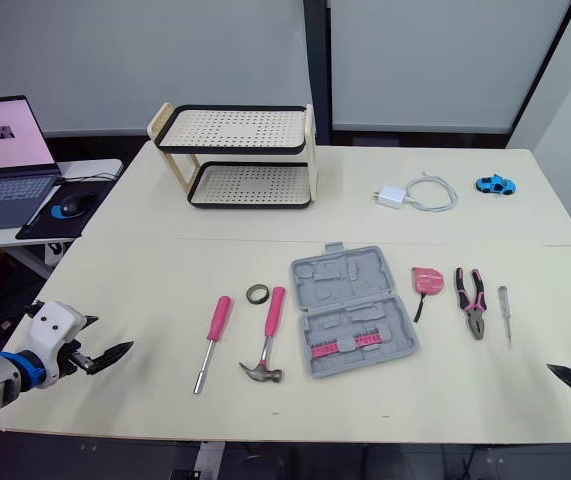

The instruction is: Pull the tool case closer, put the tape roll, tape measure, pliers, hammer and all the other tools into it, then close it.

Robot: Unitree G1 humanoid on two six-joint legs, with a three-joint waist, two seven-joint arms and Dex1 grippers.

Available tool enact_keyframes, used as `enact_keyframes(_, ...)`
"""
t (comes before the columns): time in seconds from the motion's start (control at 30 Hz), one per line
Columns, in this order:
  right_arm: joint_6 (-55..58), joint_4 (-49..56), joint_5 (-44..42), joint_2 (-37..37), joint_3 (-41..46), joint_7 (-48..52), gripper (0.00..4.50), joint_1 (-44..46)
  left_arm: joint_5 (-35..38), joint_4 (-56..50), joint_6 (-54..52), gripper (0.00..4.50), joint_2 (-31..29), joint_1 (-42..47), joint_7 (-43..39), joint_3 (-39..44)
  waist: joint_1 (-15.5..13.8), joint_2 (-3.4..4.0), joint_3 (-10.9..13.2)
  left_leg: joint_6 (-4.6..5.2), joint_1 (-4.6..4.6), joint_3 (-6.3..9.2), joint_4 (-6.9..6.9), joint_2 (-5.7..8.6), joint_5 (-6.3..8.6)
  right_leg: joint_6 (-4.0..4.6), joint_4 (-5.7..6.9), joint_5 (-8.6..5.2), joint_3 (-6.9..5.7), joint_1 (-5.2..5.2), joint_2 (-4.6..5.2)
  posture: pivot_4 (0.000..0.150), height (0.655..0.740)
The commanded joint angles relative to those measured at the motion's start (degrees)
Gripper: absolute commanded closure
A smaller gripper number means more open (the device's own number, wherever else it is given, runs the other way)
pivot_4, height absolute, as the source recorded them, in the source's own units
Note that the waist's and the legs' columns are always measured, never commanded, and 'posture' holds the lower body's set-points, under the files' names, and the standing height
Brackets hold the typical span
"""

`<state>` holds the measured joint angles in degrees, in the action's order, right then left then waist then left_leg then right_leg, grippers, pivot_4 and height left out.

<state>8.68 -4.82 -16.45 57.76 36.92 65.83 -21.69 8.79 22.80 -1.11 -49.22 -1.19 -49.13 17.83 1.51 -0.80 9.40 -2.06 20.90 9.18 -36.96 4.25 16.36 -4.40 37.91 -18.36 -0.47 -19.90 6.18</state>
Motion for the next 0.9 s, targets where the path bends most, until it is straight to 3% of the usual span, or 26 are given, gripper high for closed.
enact_keyframes(0.03, -0.9, 0.2, 0.2, 0.8, 1.2, -0.2, 0.02, 0.4, 0.4, 0.2, -0.2, 0.02, -1.4, 0.6, -0.6, 0.5, 0.0, 0.0, 0.0, 0.0, 0.0, 0.0, 0.0, 0.0, 0.0, 0.0, 0.0, 0.0, 0.0, 0.0, 0.0, 0.15, 0.74)
enact_keyframes(0.33, -1.5, -0.5, -0.1, 0.3, 1.9, -1.3, 0.02, 1.0, 1.8, 0.3, -2.4, 0.02, -2.0, 1.4, -3.3, 0.8, 0.0, 0.0, 0.0, 0.0, 0.0, -0.01, 0.0, 0.0, 0.0, 0.0, 0.02, 0.0, 0.01, -0.02, 0.0, 0.15, 0.74)
enact_keyframes(0.9, -4.2, -2.6, 0.2, 0.4, 2.5, -3.0, 0.02, 1.1, 2.0, 10.1, 8.1, 0.02, -3.6, 4.5, -8.0, 0.8, 0.0, 0.01, 0.0, 0.0, 0.01, -0.03, 0.0, 0.0, 0.0, 0.0, 0.06, 0.0, 0.03, -0.06, -0.01, 0.15, 0.74)
